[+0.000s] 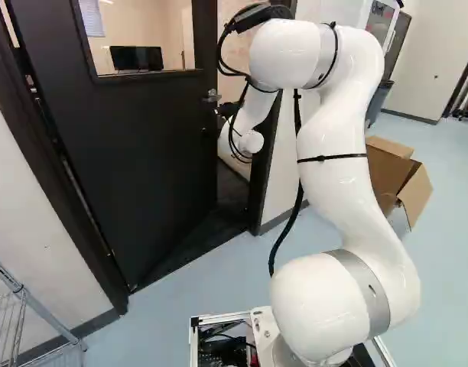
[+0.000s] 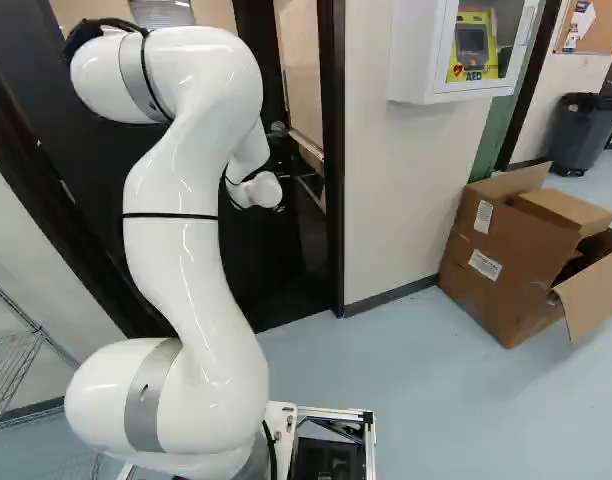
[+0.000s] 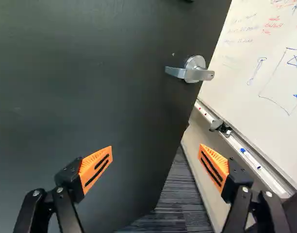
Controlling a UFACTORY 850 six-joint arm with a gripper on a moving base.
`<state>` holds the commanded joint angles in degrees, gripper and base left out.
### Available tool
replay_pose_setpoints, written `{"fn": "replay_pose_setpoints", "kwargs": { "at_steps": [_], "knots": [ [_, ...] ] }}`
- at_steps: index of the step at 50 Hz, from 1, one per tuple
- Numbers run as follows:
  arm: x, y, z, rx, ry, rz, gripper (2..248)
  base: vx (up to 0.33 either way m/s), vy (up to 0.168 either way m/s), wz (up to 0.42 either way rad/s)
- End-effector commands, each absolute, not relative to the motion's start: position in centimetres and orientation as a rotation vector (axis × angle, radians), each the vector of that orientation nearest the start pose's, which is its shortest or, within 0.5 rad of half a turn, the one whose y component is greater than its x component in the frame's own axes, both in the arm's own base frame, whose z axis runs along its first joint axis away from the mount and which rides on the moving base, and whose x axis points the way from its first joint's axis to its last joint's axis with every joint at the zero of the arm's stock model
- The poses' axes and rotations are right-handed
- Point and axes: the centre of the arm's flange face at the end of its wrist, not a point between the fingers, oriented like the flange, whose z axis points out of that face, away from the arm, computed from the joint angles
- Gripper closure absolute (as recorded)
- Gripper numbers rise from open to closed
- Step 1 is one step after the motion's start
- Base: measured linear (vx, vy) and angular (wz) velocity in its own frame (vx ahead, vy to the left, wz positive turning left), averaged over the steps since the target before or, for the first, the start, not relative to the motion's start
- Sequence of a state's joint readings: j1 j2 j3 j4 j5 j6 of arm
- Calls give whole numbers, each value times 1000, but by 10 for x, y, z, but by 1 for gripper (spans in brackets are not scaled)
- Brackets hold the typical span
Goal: Open the door and move inside
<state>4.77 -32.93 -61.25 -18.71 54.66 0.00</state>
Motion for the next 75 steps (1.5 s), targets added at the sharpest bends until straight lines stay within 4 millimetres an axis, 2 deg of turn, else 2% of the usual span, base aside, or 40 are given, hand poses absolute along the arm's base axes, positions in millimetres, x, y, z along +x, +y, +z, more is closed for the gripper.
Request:
{"fn": "replay_pose_setpoints", "kwargs": {
  "at_steps": [55,75],
  "knots": [
    [518,31,391,-2363,-289,-1947,3,0,0,0],
    [477,23,394,-2401,-187,-1943,3,0,0,0]
  ]
}}
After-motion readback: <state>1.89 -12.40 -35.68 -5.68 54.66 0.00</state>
